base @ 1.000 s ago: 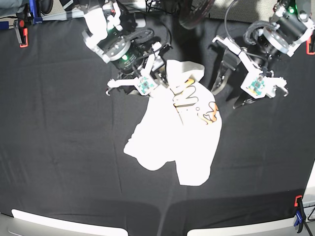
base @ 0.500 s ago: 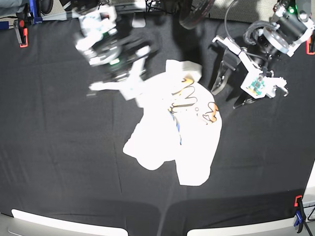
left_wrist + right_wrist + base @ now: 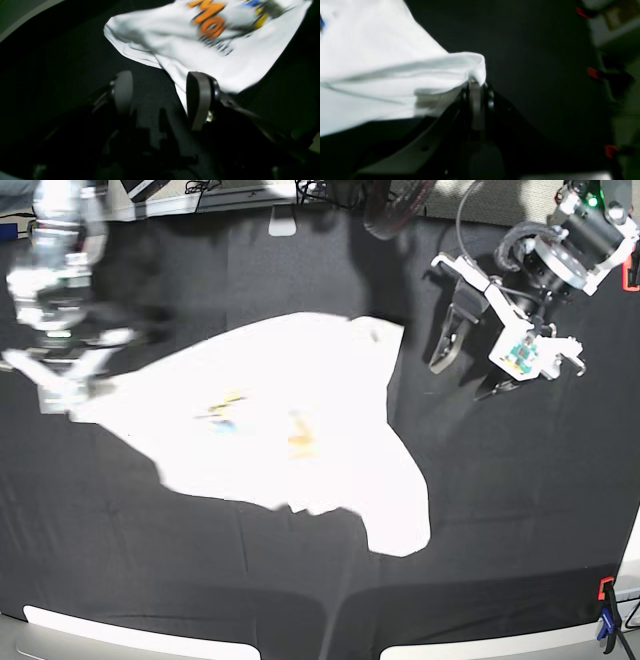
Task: Layout the t-shirt on the table in an organized manner, then fold the t-shirt properly
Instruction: 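Lift and swing the shirt with the right gripper to spread it, then move the left gripper to the shirt hem and grasp it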
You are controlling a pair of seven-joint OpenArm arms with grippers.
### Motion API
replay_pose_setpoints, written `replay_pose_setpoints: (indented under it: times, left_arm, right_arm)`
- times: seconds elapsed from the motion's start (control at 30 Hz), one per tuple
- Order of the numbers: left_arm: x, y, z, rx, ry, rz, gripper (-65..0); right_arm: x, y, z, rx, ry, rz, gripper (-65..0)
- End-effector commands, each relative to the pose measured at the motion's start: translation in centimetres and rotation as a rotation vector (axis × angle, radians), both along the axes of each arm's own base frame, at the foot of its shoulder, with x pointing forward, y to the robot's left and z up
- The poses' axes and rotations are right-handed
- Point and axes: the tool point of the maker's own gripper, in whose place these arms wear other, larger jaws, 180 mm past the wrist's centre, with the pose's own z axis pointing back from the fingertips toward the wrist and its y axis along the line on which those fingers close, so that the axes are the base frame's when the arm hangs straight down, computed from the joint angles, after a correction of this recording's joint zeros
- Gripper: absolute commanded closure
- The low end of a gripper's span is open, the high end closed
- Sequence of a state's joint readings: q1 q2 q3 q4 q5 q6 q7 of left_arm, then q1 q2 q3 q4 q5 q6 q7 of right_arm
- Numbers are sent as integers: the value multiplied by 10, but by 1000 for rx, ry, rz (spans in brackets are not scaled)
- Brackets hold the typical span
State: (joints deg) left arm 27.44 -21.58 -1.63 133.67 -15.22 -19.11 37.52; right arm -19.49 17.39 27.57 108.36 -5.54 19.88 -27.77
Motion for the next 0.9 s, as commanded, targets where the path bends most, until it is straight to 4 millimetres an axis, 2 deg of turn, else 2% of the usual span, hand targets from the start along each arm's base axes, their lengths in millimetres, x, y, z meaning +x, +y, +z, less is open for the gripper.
replay_pose_setpoints:
  times: [0.0,0.13,0.3,0.43,0.57,0.63,0.7,0.77,0.87]
  left_arm:
    - [1,-2,12,-21,-40,-5,-316]
    - [1,-2,12,-21,-39,-5,-316]
    - [1,-4,13,-38,-36,-9,-316]
    - [-2,-12,18,-119,-18,-28,-316]
    - [-4,-18,22,-183,-6,-40,-316]
    - [-4,-20,24,-211,-4,-37,-316]
    - [-4,-24,26,-244,-2,-31,-316]
    - [-4,-28,29,-286,0,-25,-316]
    - [-1,-31,34,-326,-7,-14,-316]
  right_arm:
    - [2,-18,21,-40,-48,-31,0]
    - [-17,-70,50,-72,-99,-167,0]
    - [-50,-119,83,-83,-187,-327,0]
    - [-70,-141,104,-36,-277,-406,0]
    - [-85,-153,111,-3,-309,-461,-8]
    - [-88,-155,115,5,-326,-470,-161]
    - [-89,-156,116,3,-332,-470,-281]
    - [-88,-156,116,4,-332,-470,-322]
    - [-87,-153,115,38,-340,-464,-321]
